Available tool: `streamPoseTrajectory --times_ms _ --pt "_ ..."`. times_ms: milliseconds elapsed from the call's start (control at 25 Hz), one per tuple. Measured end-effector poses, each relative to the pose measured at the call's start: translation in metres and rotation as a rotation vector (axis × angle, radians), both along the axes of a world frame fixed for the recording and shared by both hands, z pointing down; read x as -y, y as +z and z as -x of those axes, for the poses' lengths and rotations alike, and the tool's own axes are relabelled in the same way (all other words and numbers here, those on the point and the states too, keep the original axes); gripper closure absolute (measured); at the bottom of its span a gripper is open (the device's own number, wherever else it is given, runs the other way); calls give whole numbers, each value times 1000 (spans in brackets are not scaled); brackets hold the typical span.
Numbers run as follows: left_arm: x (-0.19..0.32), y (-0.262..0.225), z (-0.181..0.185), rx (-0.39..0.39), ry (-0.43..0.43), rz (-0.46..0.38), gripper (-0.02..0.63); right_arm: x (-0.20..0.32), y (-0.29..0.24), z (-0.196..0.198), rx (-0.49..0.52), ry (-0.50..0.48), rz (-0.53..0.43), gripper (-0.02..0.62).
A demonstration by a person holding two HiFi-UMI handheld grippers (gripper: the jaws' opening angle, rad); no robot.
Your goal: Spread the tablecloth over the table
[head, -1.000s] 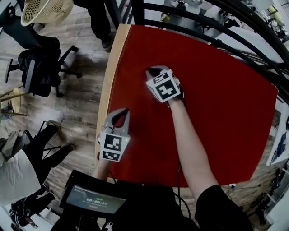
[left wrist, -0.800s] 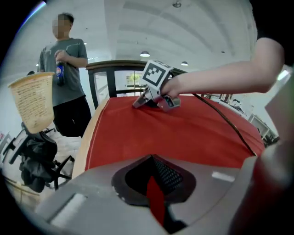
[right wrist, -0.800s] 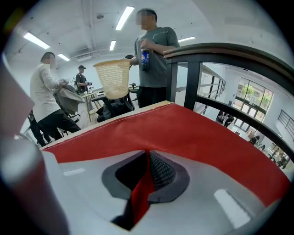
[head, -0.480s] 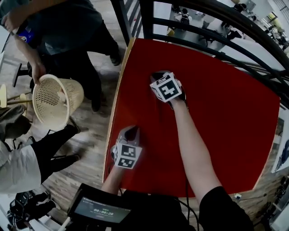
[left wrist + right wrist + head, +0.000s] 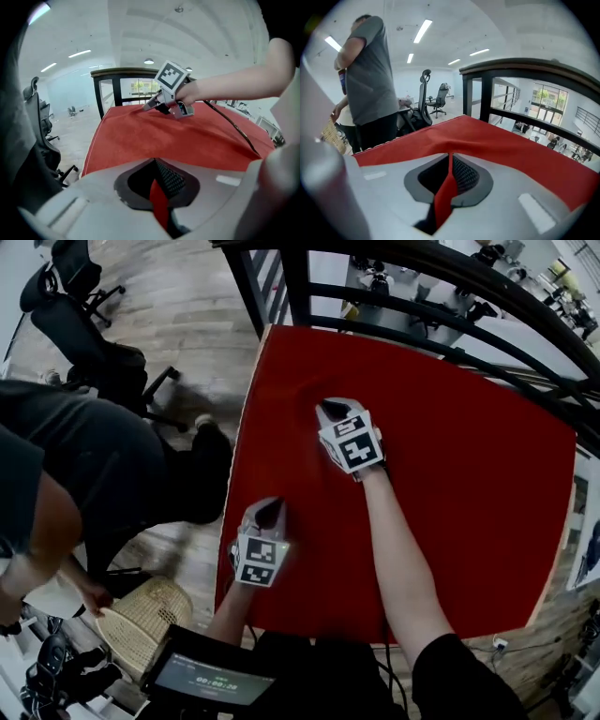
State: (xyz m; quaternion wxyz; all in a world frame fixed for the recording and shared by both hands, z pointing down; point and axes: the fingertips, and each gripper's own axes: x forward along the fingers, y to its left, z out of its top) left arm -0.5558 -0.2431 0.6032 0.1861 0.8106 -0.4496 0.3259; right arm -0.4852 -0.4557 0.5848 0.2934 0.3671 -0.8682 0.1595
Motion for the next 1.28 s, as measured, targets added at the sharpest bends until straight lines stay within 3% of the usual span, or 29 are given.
streamPoseTrajectory --times_ms 240,320,440,640,800,880,1000,1120,1280 --pt "-37 -8 -29 -91 82 -7 598 -112 -24 -70 64 155 -102 565" --pt "-57 -9 -40 -68 115 -2 598 -160 -31 -99 49 208 -115 566" --pt "-101 -7 -27 4 127 18 600 -240 -31 -136 3 329 -109 566" --pt "-169 -10 -28 14 203 78 598 -372 -12 -224 -140 637 -23 568" --pt "-208 14 -18 59 260 96 598 -464 14 -302 -97 1029 77 569" --pt "-231 26 -21 78 279 66 611 -520 27 -343 -84 1172 128 572" --pt "-244 25 -28 103 260 24 612 -588 34 -401 -120 1263 157 572" --pt "-244 10 -42 91 254 29 614 -620 27 -457 -146 1333 156 572" --pt "-271 -9 -106 64 262 -38 603 -642 18 -539 -173 1322 93 572"
